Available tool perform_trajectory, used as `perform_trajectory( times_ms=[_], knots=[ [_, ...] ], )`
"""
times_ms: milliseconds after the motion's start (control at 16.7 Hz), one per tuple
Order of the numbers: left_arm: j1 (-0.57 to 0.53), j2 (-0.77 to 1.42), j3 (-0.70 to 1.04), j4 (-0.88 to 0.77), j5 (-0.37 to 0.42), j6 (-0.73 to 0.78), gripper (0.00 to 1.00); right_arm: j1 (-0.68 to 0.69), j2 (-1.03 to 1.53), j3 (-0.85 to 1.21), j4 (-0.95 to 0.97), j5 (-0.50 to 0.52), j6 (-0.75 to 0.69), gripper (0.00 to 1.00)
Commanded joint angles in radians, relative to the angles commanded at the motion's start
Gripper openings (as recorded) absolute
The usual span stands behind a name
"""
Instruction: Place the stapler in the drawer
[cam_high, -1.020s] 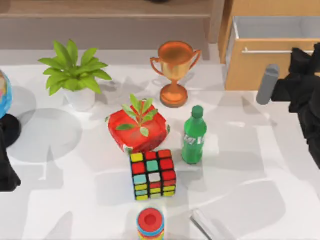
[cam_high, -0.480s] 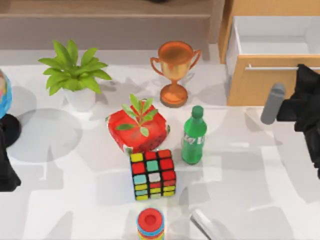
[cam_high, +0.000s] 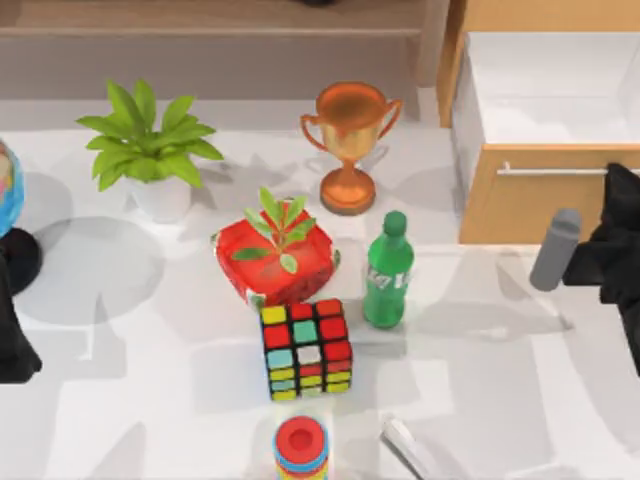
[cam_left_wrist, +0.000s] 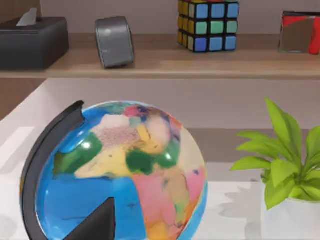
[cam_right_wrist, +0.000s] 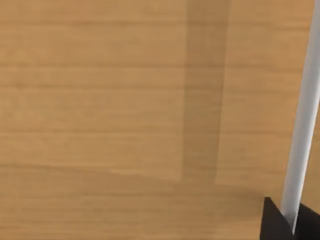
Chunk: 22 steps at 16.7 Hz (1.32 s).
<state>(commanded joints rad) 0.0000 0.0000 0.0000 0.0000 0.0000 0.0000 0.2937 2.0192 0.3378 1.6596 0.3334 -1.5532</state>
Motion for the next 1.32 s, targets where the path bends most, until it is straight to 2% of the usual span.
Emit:
perform_trajectory(
  times_ms=[420,1200,1320],
  knots=[
    [0.0,0.0,0.0,0.0,0.0,0.0,1.0,0.023,-0.021,-0.067,0.052,0.019,0.002,0.0],
    [0.0,0.0,0.0,0.0,0.0,0.0,1.0,0.023,-0.021,-0.067,0.052,0.019,0.002,0.98],
    [0.0,0.0,0.0,0.0,0.0,0.0,1.0,0.023,-0.021,-0.067,0.052,0.019,0.002,1.0]
  ],
)
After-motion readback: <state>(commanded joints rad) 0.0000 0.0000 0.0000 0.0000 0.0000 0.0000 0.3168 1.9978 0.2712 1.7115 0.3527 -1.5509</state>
